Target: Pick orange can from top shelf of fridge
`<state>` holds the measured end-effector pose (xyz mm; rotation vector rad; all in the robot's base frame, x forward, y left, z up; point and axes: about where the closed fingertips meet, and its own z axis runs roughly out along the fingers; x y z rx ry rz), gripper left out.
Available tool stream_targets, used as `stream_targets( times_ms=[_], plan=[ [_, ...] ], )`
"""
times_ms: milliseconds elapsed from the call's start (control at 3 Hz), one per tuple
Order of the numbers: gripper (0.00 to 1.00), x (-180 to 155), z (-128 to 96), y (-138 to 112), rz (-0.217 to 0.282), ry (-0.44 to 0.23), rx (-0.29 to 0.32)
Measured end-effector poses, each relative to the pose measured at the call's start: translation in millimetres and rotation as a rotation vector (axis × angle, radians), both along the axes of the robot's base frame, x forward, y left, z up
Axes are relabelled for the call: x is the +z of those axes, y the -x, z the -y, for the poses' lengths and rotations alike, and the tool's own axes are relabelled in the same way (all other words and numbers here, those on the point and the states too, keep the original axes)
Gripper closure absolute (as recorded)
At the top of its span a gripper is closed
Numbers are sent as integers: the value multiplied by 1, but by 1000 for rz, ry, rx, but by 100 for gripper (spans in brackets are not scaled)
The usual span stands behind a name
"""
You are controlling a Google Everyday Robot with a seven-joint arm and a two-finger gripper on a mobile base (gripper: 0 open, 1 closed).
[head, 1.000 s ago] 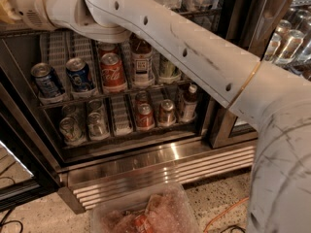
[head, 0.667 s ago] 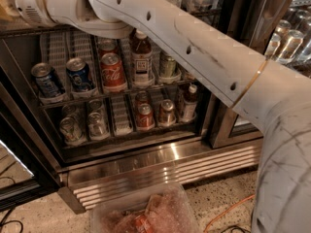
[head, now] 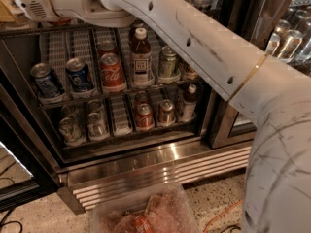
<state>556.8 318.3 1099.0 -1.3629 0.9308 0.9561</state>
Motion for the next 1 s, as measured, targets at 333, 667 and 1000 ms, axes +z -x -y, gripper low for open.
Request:
stream_targets(
  times_ms=[333, 667, 1000],
  plan=[
    [100, -2, 4, 6, -1, 20, 51],
    [100, -4, 5, 8, -4, 33, 79],
    [100, -8, 6, 8, -10, 43, 98]
  ],
)
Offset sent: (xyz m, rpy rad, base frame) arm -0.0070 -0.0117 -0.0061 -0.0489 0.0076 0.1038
